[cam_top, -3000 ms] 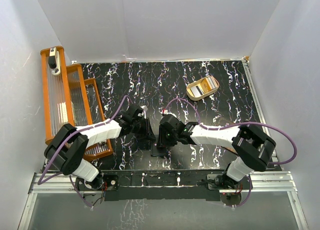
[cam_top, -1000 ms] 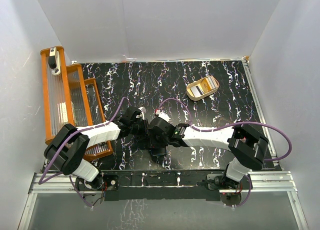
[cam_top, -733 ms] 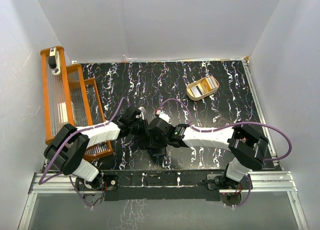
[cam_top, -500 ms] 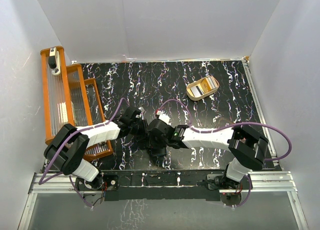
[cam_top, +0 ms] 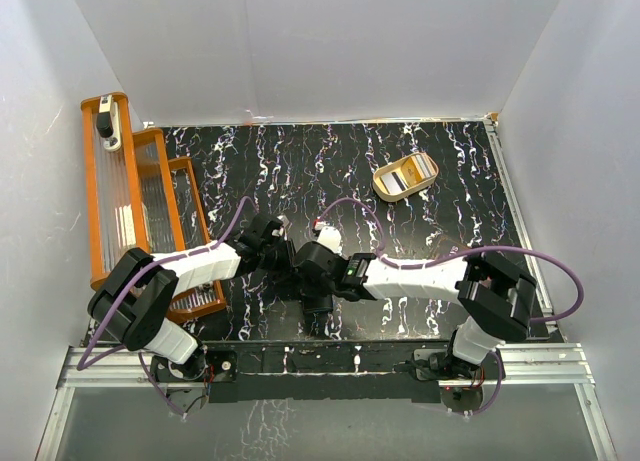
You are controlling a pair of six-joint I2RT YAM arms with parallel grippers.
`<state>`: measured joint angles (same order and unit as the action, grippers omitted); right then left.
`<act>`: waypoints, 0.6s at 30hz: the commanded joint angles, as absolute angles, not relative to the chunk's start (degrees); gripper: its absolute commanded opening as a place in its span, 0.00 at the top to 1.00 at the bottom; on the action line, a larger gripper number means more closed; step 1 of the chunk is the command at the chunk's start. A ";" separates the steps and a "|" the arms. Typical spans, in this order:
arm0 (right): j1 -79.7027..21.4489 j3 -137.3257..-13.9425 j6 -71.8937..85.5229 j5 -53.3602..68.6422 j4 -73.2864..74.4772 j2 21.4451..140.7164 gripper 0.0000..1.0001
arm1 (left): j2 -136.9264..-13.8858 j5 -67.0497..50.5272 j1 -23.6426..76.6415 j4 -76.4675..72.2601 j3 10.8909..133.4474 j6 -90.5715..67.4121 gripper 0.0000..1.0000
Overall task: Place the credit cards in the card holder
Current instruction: Close the card holder at the center of the board.
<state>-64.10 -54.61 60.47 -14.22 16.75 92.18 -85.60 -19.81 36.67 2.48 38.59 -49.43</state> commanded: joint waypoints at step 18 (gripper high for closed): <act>-64.07 -48.25 59.43 -19.45 13.10 85.85 1.00 | -84.28 -20.25 37.27 6.54 39.21 -46.50 0.86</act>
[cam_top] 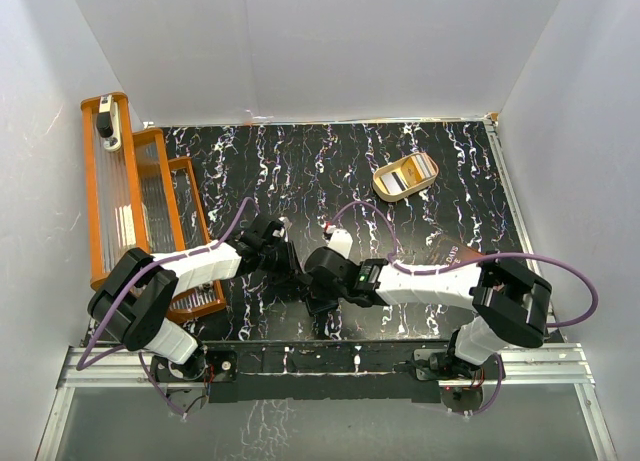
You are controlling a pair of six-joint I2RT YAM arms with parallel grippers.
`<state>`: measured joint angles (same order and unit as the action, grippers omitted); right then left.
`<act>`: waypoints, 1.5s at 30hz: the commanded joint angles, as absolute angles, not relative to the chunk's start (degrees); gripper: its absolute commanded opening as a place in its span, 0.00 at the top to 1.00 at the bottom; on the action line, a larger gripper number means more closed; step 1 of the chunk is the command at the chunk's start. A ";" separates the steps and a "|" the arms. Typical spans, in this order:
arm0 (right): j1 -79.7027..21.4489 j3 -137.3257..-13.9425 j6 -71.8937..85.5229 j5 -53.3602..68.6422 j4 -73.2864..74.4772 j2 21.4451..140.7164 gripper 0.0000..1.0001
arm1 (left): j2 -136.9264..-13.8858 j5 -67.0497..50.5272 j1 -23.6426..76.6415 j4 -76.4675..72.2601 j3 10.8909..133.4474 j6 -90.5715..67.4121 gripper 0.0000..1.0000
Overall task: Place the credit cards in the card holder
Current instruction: Close the card holder at the center of the board.
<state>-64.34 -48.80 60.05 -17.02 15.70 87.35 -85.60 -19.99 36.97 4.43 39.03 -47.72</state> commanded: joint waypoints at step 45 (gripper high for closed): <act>-64.07 -44.38 63.19 -20.12 13.88 86.21 1.00 | -78.66 -24.48 37.27 1.84 37.09 -51.82 0.88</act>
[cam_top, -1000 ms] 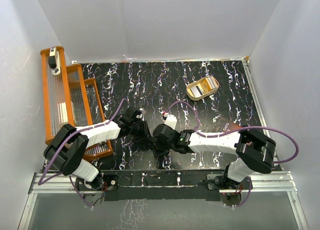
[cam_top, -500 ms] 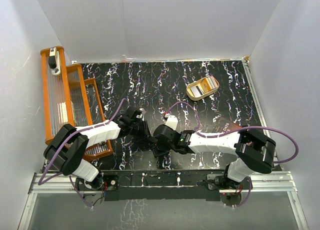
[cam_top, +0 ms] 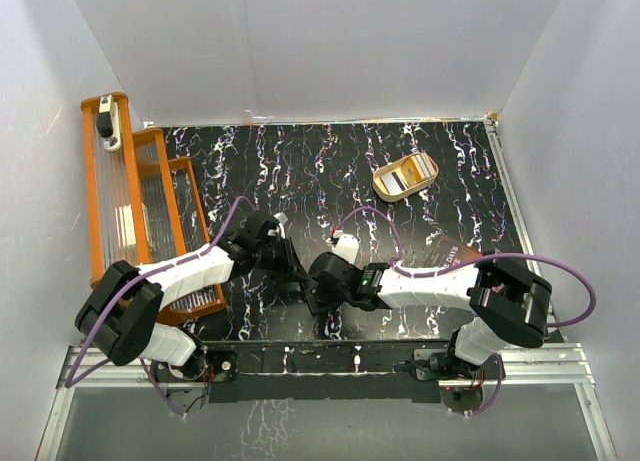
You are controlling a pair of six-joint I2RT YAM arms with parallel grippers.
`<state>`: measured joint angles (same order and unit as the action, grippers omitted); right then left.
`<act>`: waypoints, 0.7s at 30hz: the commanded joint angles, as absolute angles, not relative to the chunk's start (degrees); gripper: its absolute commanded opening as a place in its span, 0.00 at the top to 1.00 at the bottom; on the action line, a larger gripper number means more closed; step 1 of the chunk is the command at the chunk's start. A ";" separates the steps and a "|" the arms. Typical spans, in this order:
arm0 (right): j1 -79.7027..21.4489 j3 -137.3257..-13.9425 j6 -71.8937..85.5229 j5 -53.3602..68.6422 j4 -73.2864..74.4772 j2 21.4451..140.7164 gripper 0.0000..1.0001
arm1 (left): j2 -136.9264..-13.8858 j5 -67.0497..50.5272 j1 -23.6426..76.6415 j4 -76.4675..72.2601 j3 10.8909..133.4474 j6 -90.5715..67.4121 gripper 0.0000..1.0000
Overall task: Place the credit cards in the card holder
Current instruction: Close the card holder at the center of the board.
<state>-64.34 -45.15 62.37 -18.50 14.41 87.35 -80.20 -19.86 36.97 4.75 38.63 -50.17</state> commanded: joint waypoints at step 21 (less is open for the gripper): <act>-63.16 -47.59 59.60 -17.81 13.71 84.65 1.00 | -81.18 -22.89 37.44 5.72 38.40 -52.36 0.88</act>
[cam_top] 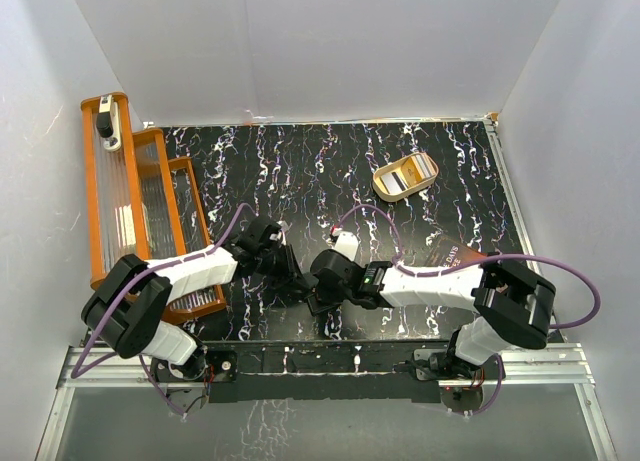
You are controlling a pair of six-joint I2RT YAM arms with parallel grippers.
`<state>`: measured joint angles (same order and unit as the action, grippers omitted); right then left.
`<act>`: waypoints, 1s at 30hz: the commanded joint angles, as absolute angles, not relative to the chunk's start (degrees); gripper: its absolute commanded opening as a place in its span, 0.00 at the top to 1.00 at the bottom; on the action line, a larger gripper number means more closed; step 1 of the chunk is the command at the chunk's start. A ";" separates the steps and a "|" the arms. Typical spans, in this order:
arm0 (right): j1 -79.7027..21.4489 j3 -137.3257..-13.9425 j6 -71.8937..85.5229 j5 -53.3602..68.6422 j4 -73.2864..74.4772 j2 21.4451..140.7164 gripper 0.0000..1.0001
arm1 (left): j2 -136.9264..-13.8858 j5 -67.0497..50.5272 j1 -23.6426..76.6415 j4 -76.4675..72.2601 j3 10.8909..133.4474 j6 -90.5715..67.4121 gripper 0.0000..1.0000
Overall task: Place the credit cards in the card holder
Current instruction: Close the card holder at the center of the board.
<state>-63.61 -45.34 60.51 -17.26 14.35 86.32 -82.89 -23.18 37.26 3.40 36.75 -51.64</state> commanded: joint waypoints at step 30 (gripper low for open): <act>-61.01 -51.91 50.88 -14.88 17.39 86.14 0.81 | -86.78 -25.46 37.44 0.29 35.68 -50.56 0.91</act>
